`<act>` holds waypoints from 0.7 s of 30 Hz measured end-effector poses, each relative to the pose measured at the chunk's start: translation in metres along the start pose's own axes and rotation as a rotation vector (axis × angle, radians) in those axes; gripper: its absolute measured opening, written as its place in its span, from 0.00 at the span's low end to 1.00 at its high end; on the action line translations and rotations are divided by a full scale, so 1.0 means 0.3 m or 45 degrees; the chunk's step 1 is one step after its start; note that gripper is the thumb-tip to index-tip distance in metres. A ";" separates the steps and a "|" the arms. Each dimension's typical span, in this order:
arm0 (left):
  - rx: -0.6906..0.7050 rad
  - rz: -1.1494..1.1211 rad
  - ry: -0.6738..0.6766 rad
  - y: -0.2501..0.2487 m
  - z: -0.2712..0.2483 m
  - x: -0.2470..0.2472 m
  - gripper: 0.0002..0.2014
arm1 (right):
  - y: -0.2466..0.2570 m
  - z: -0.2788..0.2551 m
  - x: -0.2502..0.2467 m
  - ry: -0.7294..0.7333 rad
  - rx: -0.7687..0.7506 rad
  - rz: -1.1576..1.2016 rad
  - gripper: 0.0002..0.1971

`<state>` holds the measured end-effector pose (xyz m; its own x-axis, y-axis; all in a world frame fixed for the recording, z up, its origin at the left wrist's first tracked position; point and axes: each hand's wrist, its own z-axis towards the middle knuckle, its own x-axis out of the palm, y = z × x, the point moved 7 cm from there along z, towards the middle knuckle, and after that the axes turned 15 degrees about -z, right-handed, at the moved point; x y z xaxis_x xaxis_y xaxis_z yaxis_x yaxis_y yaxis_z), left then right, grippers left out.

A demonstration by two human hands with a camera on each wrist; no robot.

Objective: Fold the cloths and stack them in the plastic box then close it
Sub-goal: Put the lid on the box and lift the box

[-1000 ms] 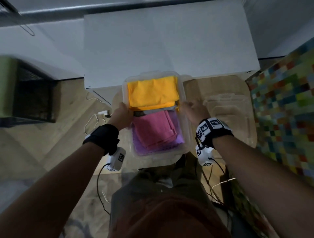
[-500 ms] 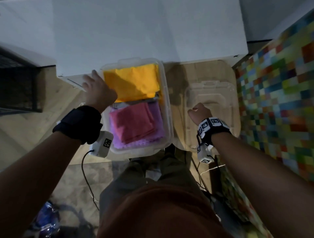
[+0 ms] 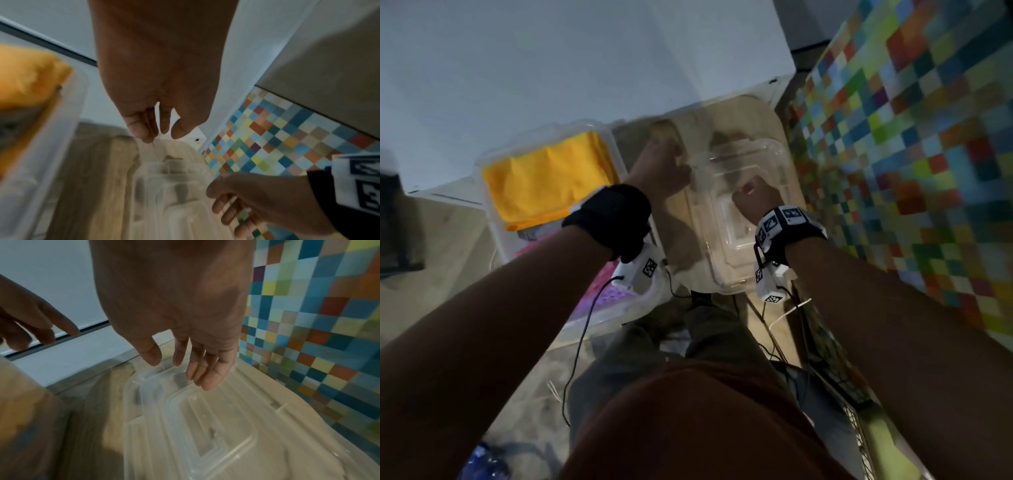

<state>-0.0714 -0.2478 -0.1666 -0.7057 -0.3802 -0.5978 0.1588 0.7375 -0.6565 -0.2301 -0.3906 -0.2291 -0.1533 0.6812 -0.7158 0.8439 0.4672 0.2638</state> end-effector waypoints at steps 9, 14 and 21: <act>-0.498 -0.012 0.281 0.155 0.024 0.463 0.43 | -0.278 0.113 0.018 -0.187 0.115 -0.059 0.27; -0.693 -0.084 0.271 0.257 0.026 0.542 0.48 | -0.353 0.178 0.038 -0.134 0.229 -0.175 0.43; -0.668 -0.130 0.127 0.243 0.078 0.469 0.47 | -0.423 0.190 0.050 -0.082 0.280 -0.050 0.31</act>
<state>-0.1429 -0.2607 -0.3095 -0.7658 -0.4284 -0.4797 -0.2618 0.8889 -0.3759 -0.3103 -0.4719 -0.3102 -0.1614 0.6244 -0.7642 0.9307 0.3539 0.0926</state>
